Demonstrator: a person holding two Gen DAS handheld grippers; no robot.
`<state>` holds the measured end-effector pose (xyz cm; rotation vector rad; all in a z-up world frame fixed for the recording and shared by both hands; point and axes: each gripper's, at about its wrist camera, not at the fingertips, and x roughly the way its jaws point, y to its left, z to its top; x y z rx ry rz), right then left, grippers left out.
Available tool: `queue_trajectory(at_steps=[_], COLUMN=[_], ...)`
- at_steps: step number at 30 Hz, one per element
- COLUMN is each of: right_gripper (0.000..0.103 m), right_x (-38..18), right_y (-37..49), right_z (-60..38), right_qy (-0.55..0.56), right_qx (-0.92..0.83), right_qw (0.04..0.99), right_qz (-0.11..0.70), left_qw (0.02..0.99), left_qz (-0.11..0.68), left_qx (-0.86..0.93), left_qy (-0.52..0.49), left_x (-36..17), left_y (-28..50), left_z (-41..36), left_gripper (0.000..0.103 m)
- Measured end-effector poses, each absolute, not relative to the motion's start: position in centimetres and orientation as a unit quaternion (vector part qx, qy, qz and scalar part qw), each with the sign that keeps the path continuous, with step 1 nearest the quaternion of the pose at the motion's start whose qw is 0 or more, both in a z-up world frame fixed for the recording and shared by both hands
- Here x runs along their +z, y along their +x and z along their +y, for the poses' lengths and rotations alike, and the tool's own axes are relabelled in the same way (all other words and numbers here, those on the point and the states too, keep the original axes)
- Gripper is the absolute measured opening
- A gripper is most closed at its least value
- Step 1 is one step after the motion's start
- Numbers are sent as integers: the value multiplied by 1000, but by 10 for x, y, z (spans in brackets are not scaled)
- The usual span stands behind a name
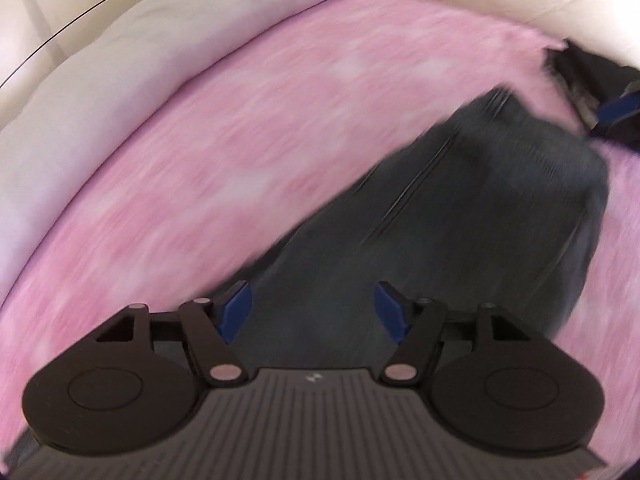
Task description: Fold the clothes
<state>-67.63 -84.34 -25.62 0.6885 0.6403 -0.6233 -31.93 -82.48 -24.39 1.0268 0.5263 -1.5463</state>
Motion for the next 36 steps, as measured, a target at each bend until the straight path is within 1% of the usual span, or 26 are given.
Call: queue_trajectory(at_steps=[1,3,5,7,10,11,12,14,17,19,20,22,23,24,26,28,29,32,35,36], right_gripper=[74,73,73,73,73,74,75,78,84,85,85,85,85,85,85,85,85,88,88,88], right_x=[-251,-242,-238,-233,-227,-225,-222,-220,-219,-229,-235,-246,-249,-251,-250,-245,-242,-235,-232,-231], right_y=[-662,-635,-603,-570,-512,-493,-476,-436,-371,-327,-302,-254,-228,-211,-186,-172,-168,-159,-161,-164], right_z=[-832,-818,-800,-780,-751,-742,-732,-711,-673,-649,-638,-615,-604,-596,-584,-576,-574,-569,-574,-576], right_qy=[308,301,293,280,264,259,252,240,226,219,210,188,172,162,149,141,137,129,136,141], right_qx=[-289,-256,-226,-195,-170,-164,-160,-162,-169,-161,-156,-143,-135,-126,-114,-107,-106,-106,-118,-124], right_qw=[852,861,867,872,879,880,882,882,881,878,877,875,873,873,874,875,876,878,873,871], right_qz=[310,320,335,350,360,362,365,371,381,394,403,423,436,443,449,450,450,449,453,453], left_qw=[578,593,605,616,629,629,625,606,560,537,537,541,543,544,540,545,549,556,570,578], left_qz=[227,235,250,243,194,171,142,87,17,-10,-11,3,31,58,107,144,173,256,294,305], left_qx=[-643,-615,-586,-557,-520,-514,-514,-526,-555,-575,-586,-608,-624,-638,-655,-669,-674,-683,-667,-659], left_qy=[447,463,478,501,544,558,570,591,615,618,608,582,561,542,517,484,463,399,378,373], left_x=[-244,-246,-248,-251,-255,-258,-261,-271,-293,-307,-311,-315,-313,-310,-297,-274,-260,-216,-197,-194], left_y=[-302,-268,-227,-184,-122,-104,-86,-53,-10,17,30,53,64,74,89,107,119,155,184,194], left_z=[-807,-774,-738,-698,-640,-622,-603,-568,-528,-515,-512,-513,-518,-524,-533,-538,-541,-551,-575,-585], left_gripper=[65,67,67,67,70,76,87,97,96,94,94,87,69,38,15,9,3,3,4,8])
